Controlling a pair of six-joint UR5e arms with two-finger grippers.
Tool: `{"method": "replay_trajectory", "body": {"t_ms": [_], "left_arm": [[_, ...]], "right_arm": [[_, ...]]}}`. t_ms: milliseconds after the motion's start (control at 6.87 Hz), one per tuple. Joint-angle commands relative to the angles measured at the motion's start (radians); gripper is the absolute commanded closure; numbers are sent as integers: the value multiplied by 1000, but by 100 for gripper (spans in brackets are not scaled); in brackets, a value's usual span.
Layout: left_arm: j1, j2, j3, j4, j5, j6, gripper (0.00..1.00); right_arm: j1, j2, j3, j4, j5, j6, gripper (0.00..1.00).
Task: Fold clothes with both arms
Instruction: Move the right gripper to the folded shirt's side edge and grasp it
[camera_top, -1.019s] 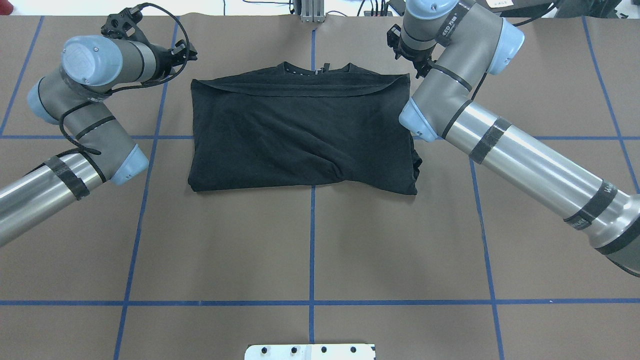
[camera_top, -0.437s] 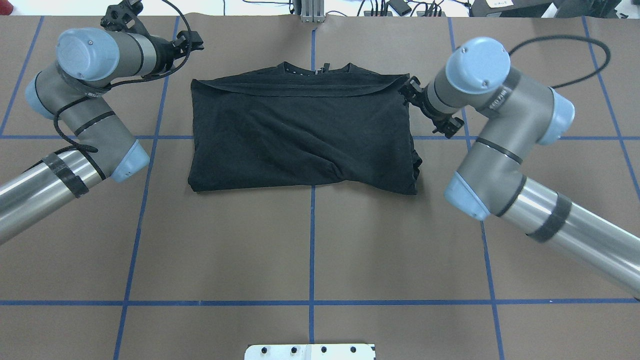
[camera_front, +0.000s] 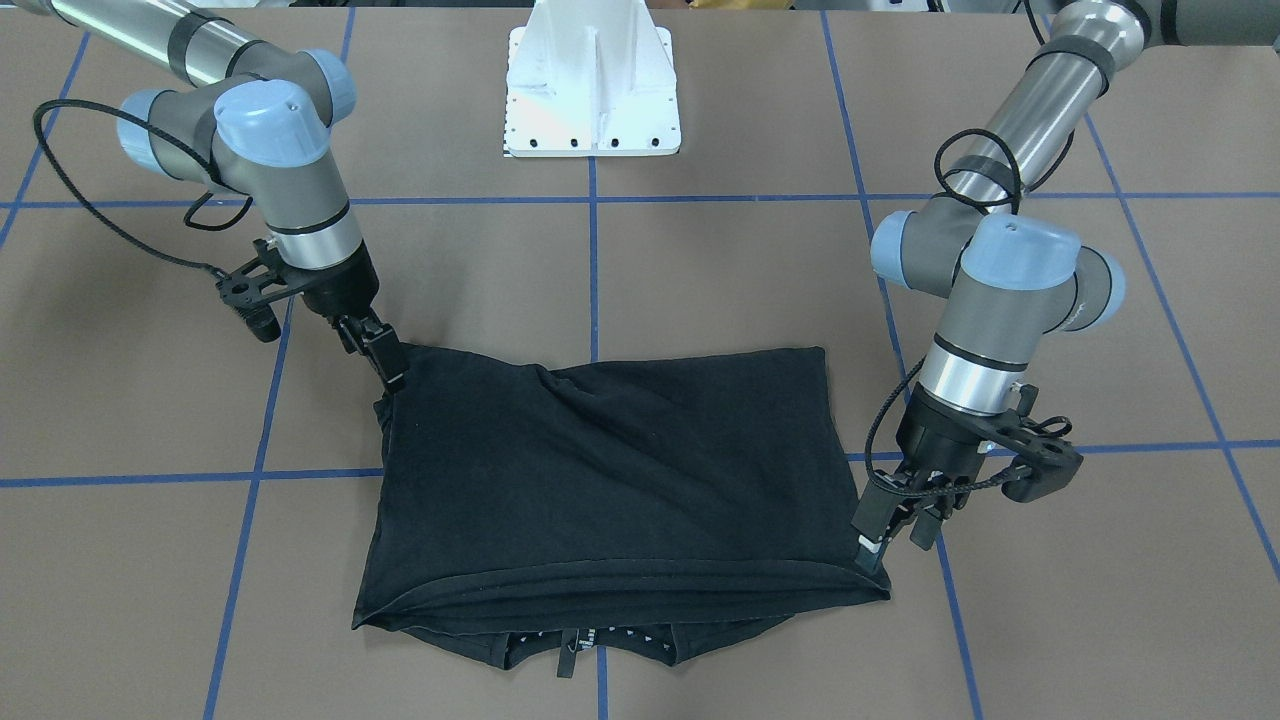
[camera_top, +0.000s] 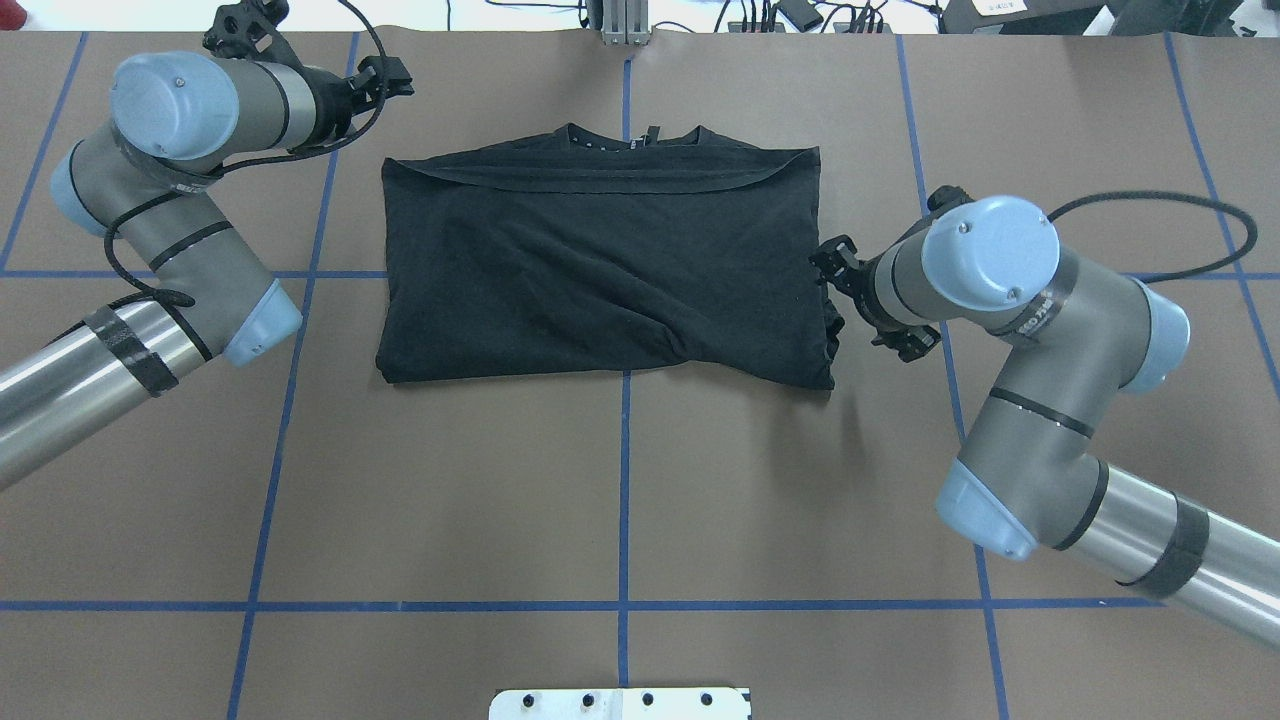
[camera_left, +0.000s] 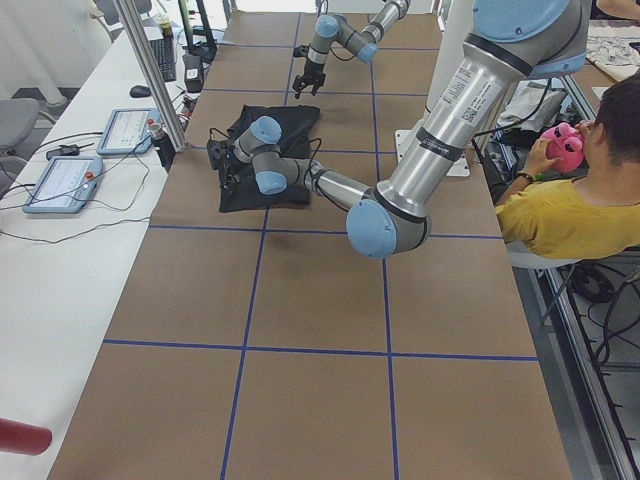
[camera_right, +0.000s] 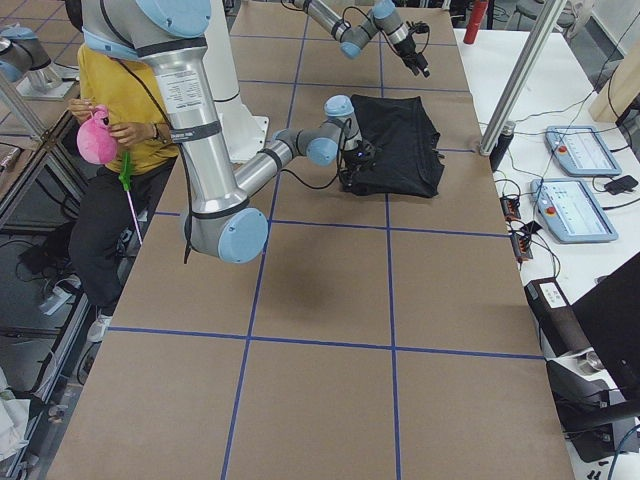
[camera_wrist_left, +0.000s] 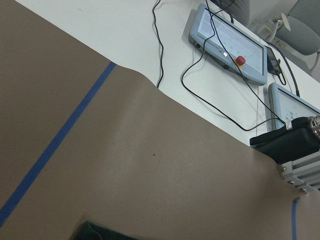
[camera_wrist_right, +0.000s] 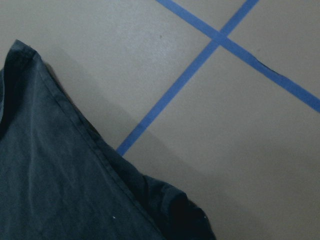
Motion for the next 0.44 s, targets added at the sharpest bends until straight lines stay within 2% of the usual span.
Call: {"method": "replay_trajectory", "body": {"t_ms": [0,291], "left_arm": [[0,0,-10,1,1,-1,5],[0,0,-10,2,1,-1,5]], "right_arm": [[-63,-52,-4,94,-66,56,0],[-81,-38,-11,93,-67,56,2]]}}
